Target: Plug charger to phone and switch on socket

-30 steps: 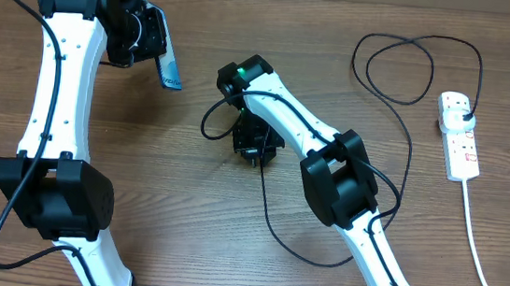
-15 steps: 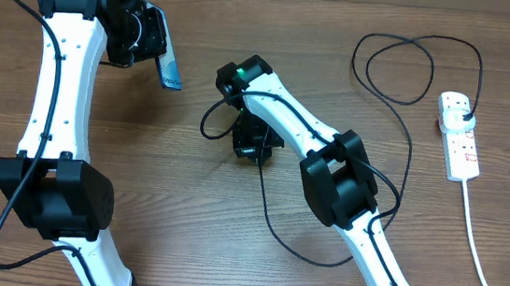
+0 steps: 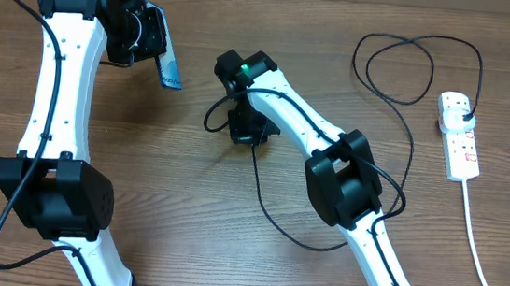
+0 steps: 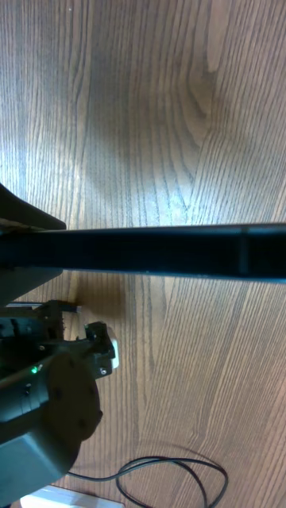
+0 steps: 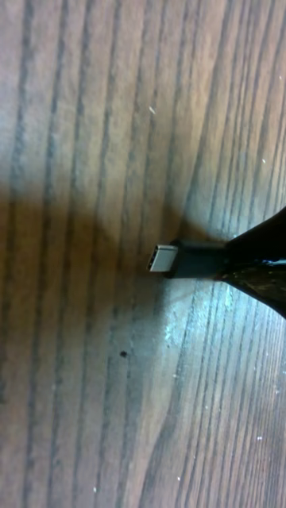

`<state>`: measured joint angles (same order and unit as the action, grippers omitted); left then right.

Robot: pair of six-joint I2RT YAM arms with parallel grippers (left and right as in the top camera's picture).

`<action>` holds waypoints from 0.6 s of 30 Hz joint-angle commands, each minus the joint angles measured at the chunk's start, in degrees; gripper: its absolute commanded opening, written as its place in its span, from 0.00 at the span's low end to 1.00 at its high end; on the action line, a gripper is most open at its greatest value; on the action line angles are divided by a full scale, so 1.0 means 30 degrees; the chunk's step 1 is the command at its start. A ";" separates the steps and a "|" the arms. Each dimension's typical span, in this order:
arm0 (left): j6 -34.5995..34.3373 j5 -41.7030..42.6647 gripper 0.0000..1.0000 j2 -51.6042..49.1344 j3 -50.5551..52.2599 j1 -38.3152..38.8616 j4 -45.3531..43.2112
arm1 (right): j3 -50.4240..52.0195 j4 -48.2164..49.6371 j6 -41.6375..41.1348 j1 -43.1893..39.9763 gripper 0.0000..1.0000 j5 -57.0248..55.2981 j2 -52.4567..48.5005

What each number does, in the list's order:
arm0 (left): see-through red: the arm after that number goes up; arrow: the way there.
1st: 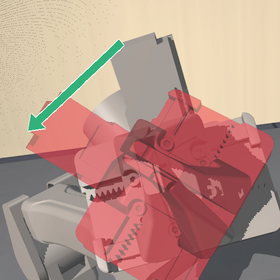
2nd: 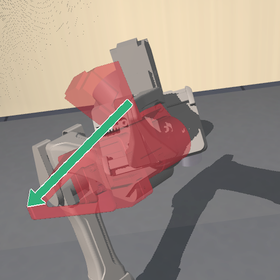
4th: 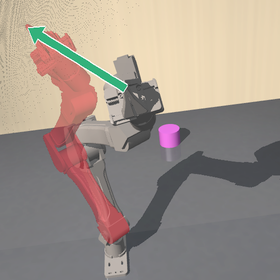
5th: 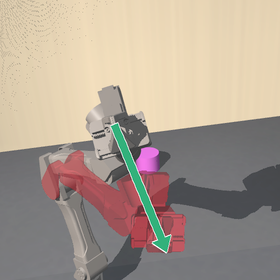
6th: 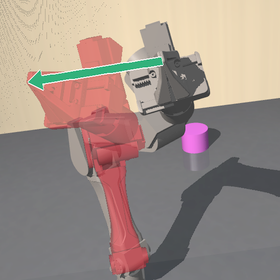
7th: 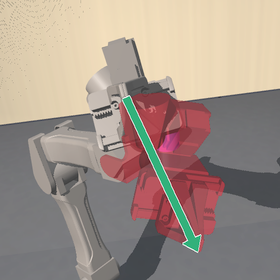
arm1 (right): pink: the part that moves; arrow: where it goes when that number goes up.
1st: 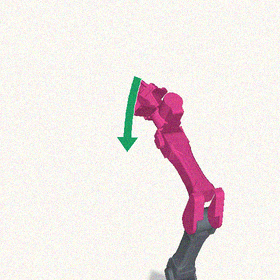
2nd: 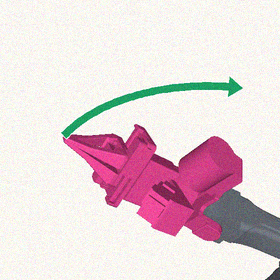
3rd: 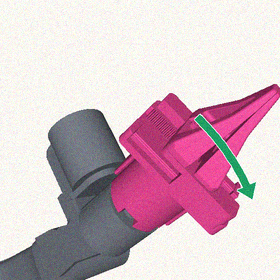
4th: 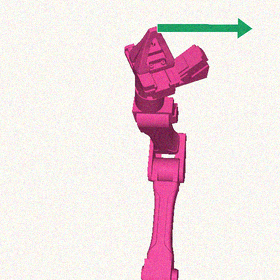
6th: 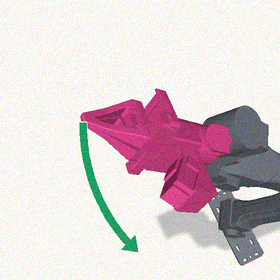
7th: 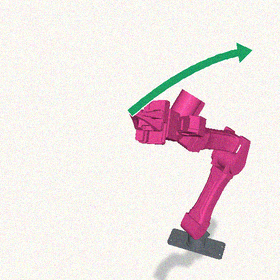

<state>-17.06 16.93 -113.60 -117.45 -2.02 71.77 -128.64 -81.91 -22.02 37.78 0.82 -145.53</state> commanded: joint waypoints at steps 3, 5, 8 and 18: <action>-0.0255 0.0364 0.04 0.0153 -0.0255 -0.0102 -0.0153 | 0.0277 0.0648 0.0503 -0.0641 0.10 -0.0248 0.0539; -0.0255 0.0372 0.04 0.0153 -0.0255 -0.0102 -0.0146 | 0.0277 0.0780 0.0488 -0.0634 0.28 -0.0240 0.0525; -0.0255 0.0372 0.04 0.0153 -0.0255 -0.0102 -0.0153 | 0.0277 0.0882 0.0488 -0.0619 0.35 -0.0255 0.0503; -0.0255 0.0372 0.04 0.0153 -0.0255 -0.0102 -0.0153 | 0.1712 0.1668 -0.0539 -0.0590 0.23 -0.0240 0.0503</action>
<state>-17.06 16.93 -113.60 -117.47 -2.02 71.75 -126.34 -77.38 -21.37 36.05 1.04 -144.35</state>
